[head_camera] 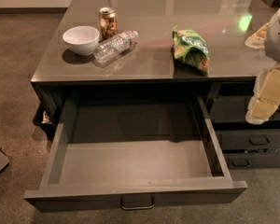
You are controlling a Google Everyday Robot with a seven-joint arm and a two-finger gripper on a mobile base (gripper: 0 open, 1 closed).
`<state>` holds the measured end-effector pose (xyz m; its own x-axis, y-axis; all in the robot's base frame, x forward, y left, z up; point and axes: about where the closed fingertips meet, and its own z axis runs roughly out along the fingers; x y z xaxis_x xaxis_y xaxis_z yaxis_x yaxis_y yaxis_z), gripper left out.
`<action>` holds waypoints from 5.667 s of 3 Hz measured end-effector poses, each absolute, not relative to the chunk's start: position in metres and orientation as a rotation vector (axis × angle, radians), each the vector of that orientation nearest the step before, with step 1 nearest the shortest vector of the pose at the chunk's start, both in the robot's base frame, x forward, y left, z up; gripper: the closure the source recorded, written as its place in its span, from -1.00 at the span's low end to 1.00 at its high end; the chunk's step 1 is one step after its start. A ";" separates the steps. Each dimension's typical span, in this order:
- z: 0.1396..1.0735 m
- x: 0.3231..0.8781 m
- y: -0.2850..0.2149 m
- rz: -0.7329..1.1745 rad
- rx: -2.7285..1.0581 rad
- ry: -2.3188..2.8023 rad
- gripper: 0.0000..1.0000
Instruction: Close top drawer
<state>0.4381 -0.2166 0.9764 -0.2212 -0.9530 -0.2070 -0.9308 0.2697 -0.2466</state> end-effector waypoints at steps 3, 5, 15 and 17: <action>0.922 0.389 -0.243 0.009 -1.725 2.281 -1.00; 0.866 0.330 -0.250 0.169 -1.759 2.327 -1.00; 0.660 0.359 -0.211 0.399 -1.926 2.178 -0.30; 0.658 0.405 -0.186 0.412 -1.957 2.109 -1.00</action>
Offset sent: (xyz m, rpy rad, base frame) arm -0.0479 -0.0382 -0.0655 0.0472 0.0913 -0.0267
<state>0.4046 -0.1861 0.6576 -0.0783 -0.9307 -0.3572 -0.9967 0.0663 0.0458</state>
